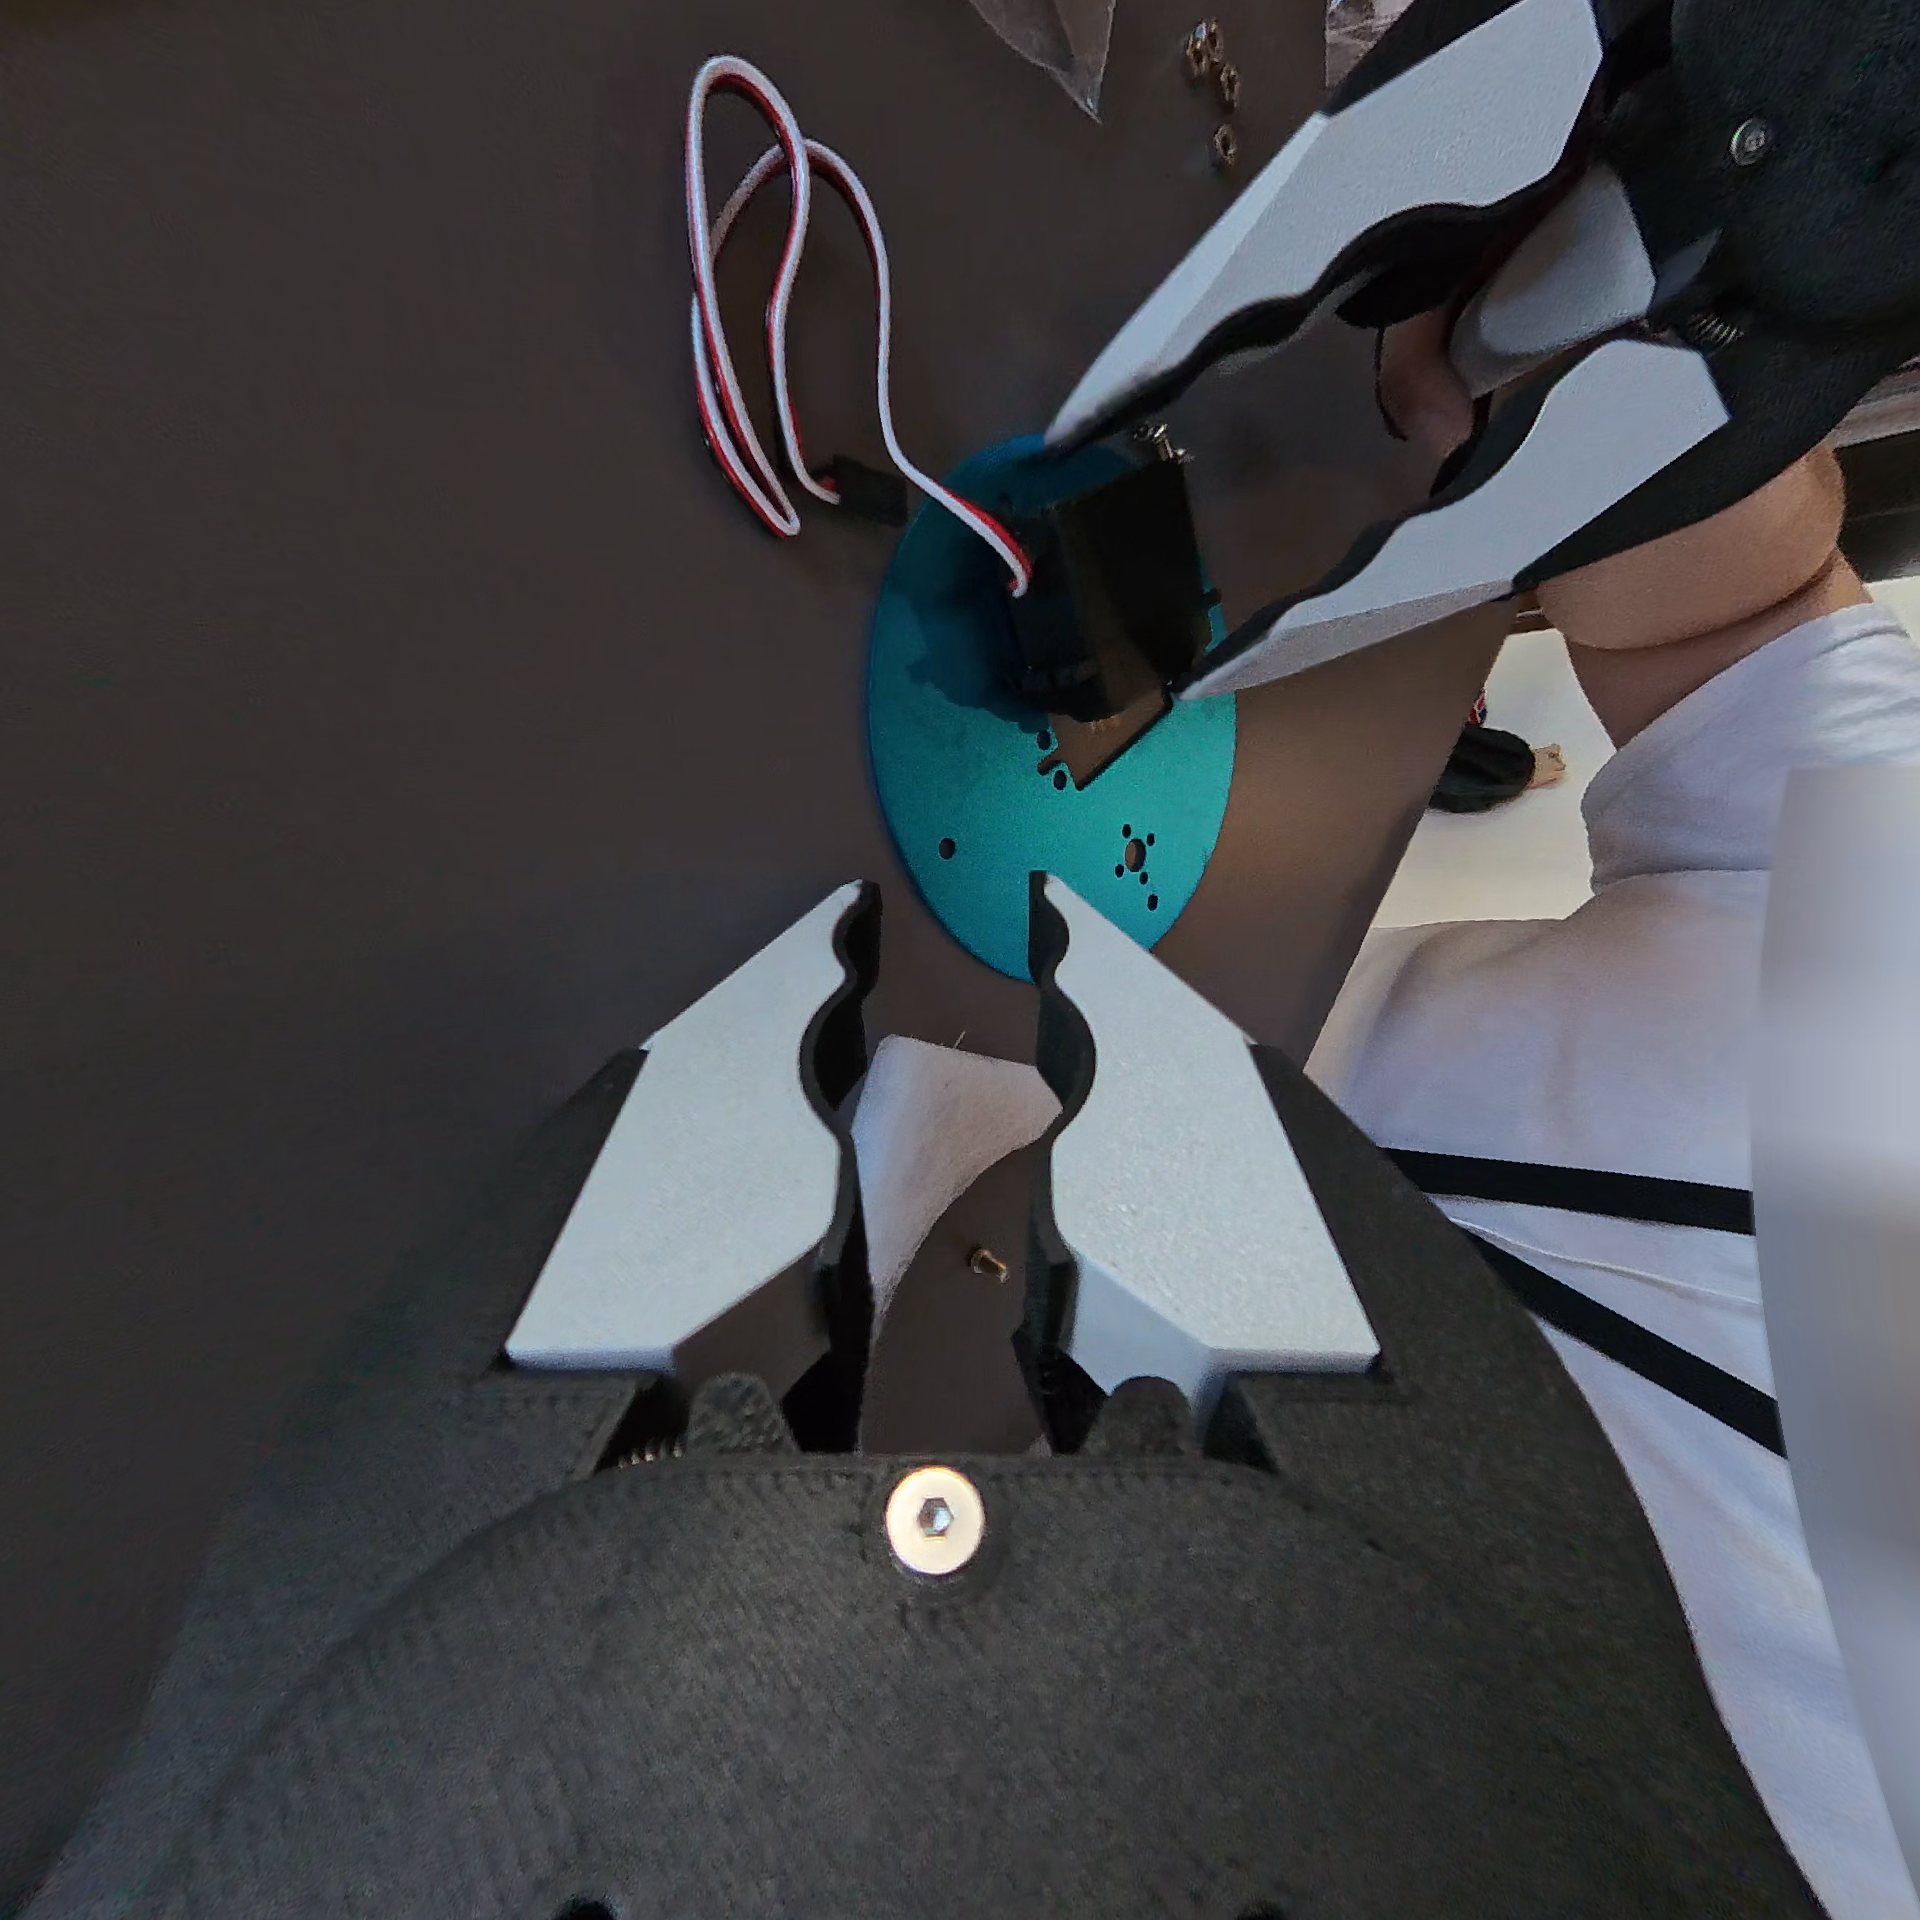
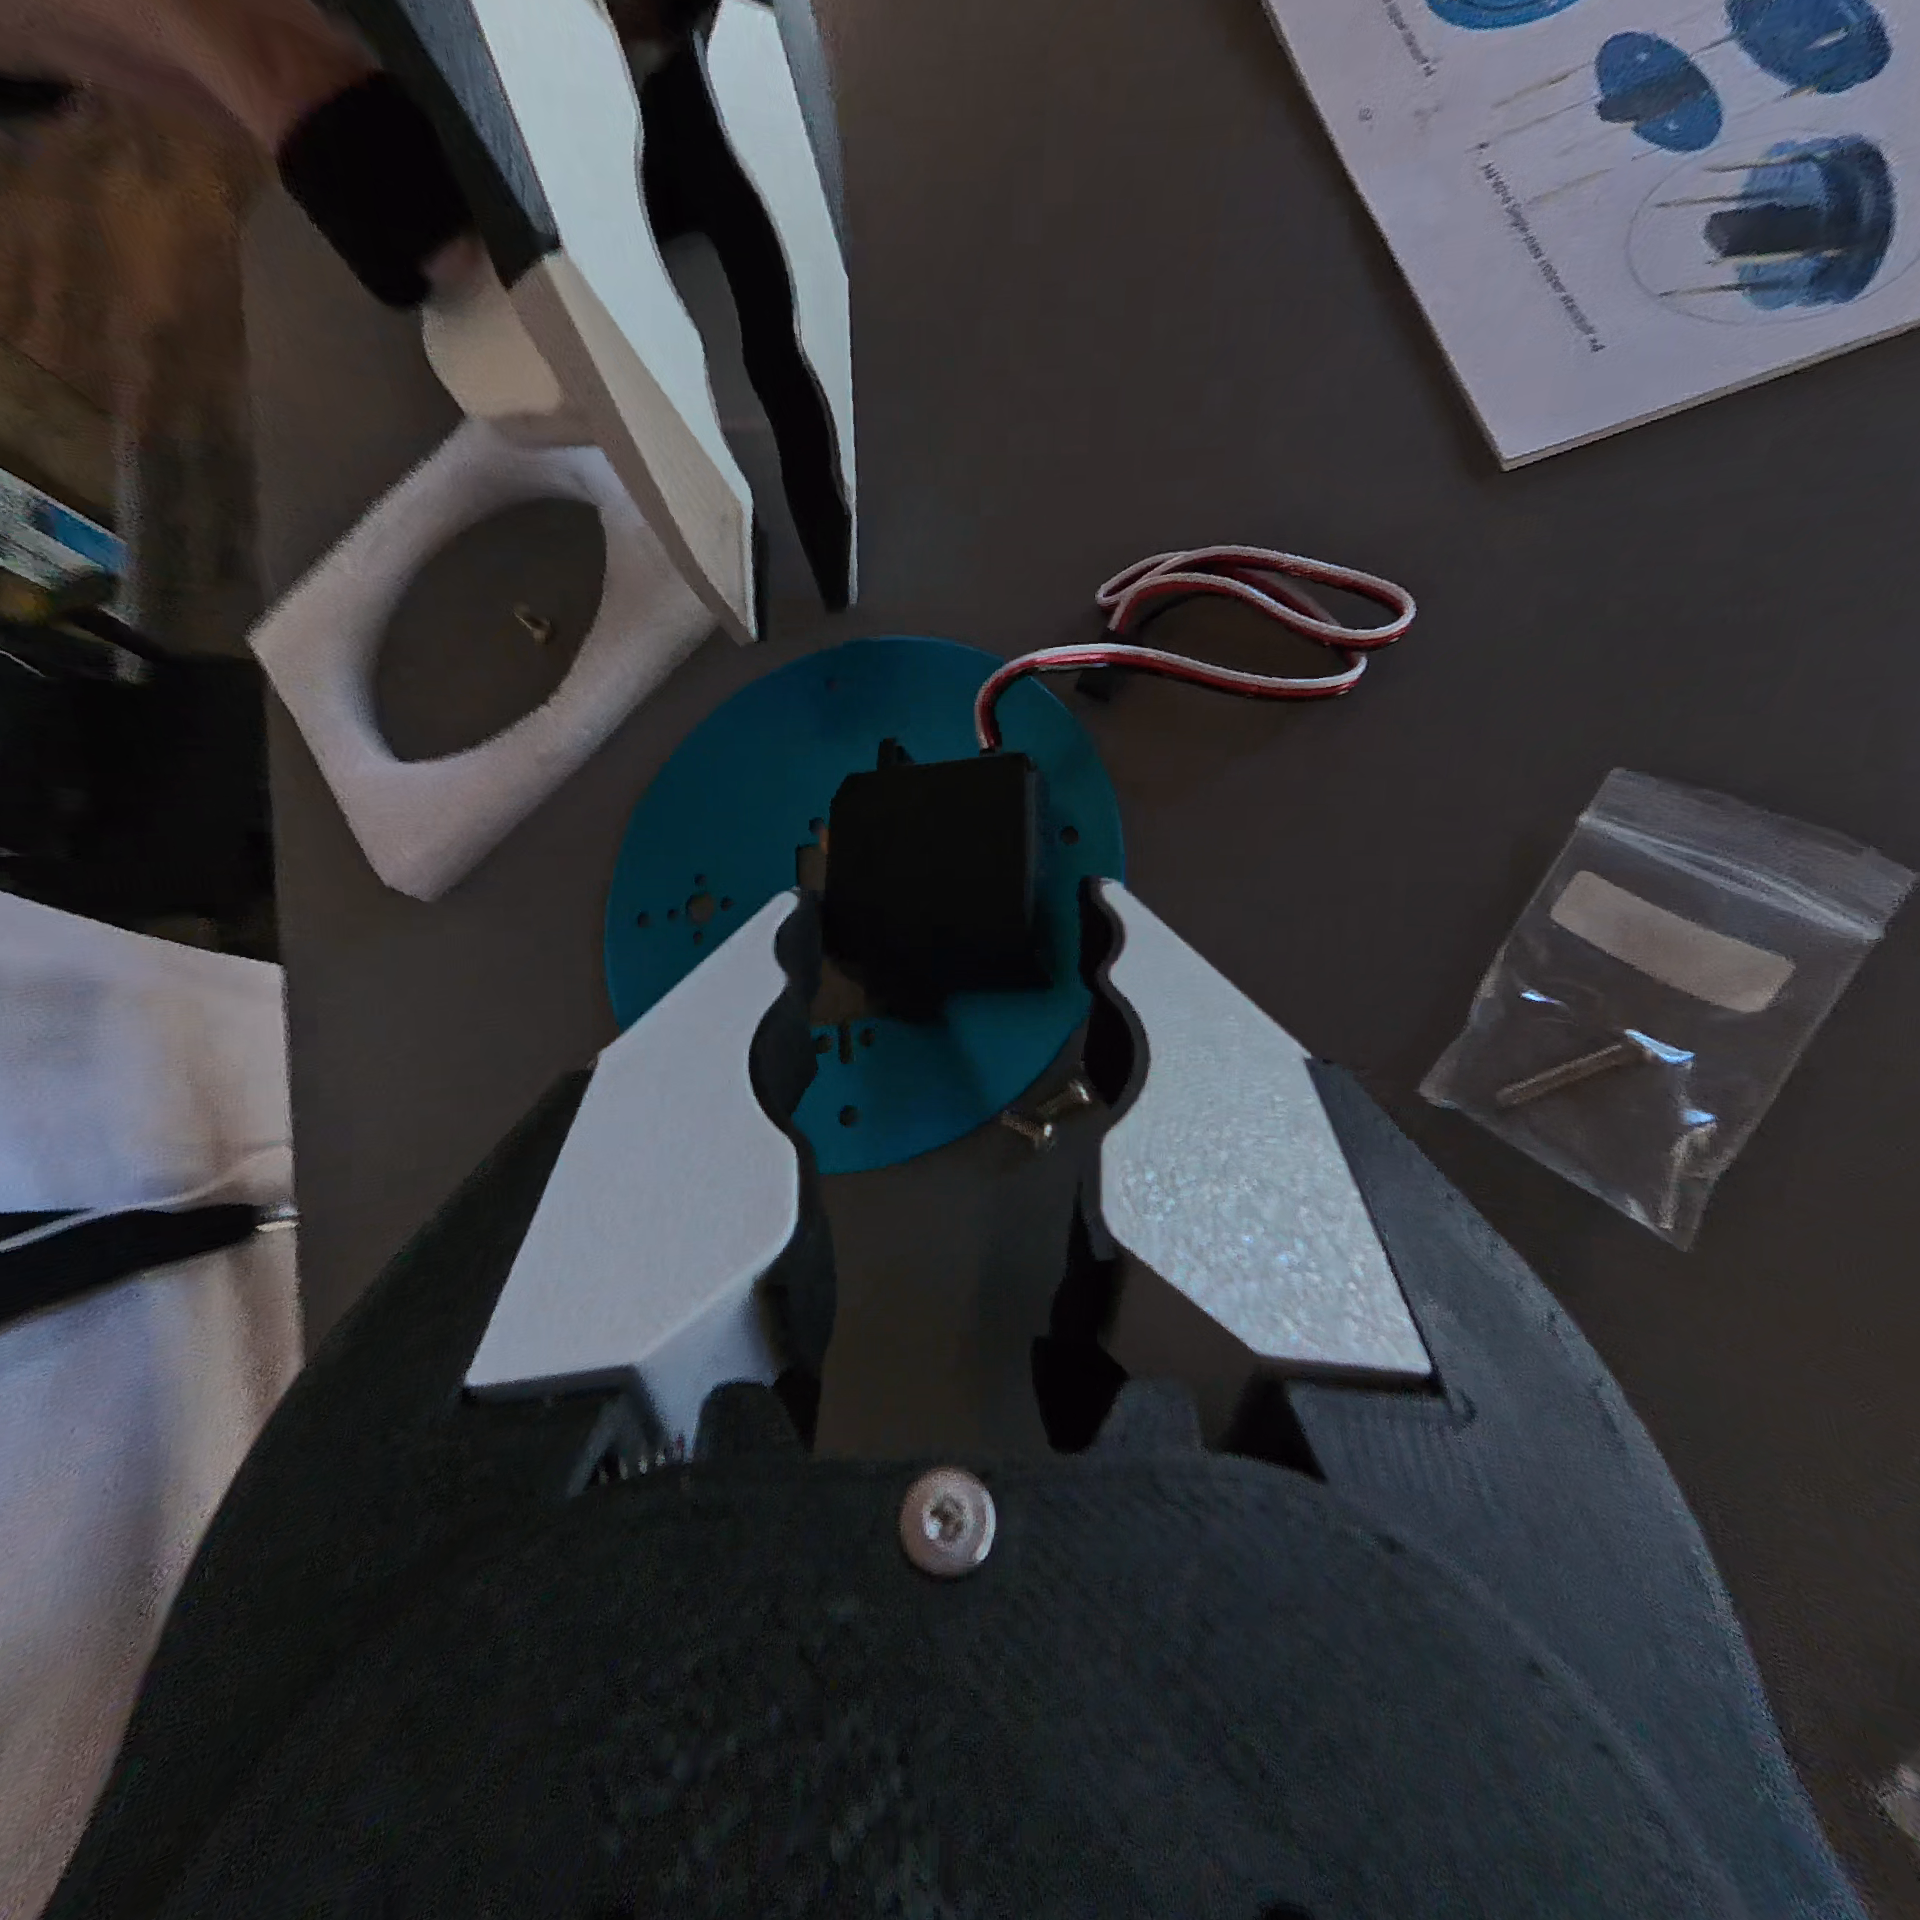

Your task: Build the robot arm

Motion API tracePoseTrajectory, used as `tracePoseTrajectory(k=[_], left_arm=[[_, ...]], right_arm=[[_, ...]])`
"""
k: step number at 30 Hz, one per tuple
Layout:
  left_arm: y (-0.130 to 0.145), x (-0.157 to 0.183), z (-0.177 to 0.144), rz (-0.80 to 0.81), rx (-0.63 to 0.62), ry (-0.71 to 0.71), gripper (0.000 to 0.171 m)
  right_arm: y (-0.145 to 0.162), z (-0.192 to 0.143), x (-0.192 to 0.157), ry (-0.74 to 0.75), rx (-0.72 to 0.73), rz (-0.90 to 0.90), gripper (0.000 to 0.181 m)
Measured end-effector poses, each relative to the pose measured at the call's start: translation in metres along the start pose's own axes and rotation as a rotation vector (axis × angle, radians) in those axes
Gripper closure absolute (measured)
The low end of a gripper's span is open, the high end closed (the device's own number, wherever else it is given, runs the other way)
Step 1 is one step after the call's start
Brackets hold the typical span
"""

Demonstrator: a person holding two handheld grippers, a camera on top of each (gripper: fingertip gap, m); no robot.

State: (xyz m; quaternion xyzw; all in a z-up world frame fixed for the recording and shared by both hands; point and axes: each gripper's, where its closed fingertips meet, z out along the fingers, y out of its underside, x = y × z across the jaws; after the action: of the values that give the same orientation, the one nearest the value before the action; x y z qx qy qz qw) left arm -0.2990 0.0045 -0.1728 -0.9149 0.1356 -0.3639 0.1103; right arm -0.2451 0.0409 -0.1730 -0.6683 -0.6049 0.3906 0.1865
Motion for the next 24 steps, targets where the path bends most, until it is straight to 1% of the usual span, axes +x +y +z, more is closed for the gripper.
tracePoseTrajectory(k=[1, 3, 6, 7, 11, 14, 16, 17, 19, 21, 22, 24], left_arm=[[0.000, 0.001, 0.001, -0.005, 0.002, 0.002, 0.145], [0.001, 0.004, 0.004, -0.011, 0.001, 0.016, 0.146], [0.001, 0.007, 0.007, -0.020, 0.005, 0.035, 0.148], [0.000, 0.007, 0.008, -0.028, 0.010, 0.040, 0.148], [0.000, 0.006, 0.007, -0.048, 0.018, 0.045, 0.150], [-0.001, 0.006, 0.006, -0.062, 0.030, 0.049, 0.148], [-0.002, 0.008, 0.004, -0.088, 0.044, 0.062, 0.141], [-0.001, 0.009, 0.002, -0.092, 0.049, 0.061, 0.141], [0.000, 0.013, -0.007, -0.084, 0.085, 0.043, 0.141], [0.004, 0.026, -0.016, -0.039, 0.148, 0.014, 0.142], [0.011, 0.035, -0.017, 0.022, 0.168, -0.022, 0.144], [0.026, 0.045, -0.015, 0.203, 0.205, -0.179, 0.142]], right_arm=[[0.000, 0.001, -0.002, -0.028, 0.007, 0.036, 0.137], [-0.001, 0.002, -0.003, -0.040, 0.020, 0.043, 0.137], [0.001, 0.000, -0.007, -0.014, -0.005, -0.047, 0.137], [0.001, -0.001, -0.008, 0.017, -0.008, -0.093, 0.138], [0.000, -0.005, -0.012, 0.226, -0.006, -0.404, 0.138], [-0.001, -0.008, -0.015, 0.393, -0.015, -0.645, 0.138], [-0.001, -0.008, -0.018, 0.482, -0.012, -0.783, 0.138], [-0.002, -0.008, -0.019, 0.519, -0.014, -0.842, 0.138], [-0.002, -0.008, -0.020, 0.563, -0.029, -0.902, 0.139], [-0.002, -0.008, -0.020, 0.566, -0.043, -0.926, 0.139], [-0.001, -0.008, -0.020, 0.557, -0.046, -0.928, 0.139], [-0.001, -0.008, -0.019, 0.527, -0.043, -0.909, 0.139]])
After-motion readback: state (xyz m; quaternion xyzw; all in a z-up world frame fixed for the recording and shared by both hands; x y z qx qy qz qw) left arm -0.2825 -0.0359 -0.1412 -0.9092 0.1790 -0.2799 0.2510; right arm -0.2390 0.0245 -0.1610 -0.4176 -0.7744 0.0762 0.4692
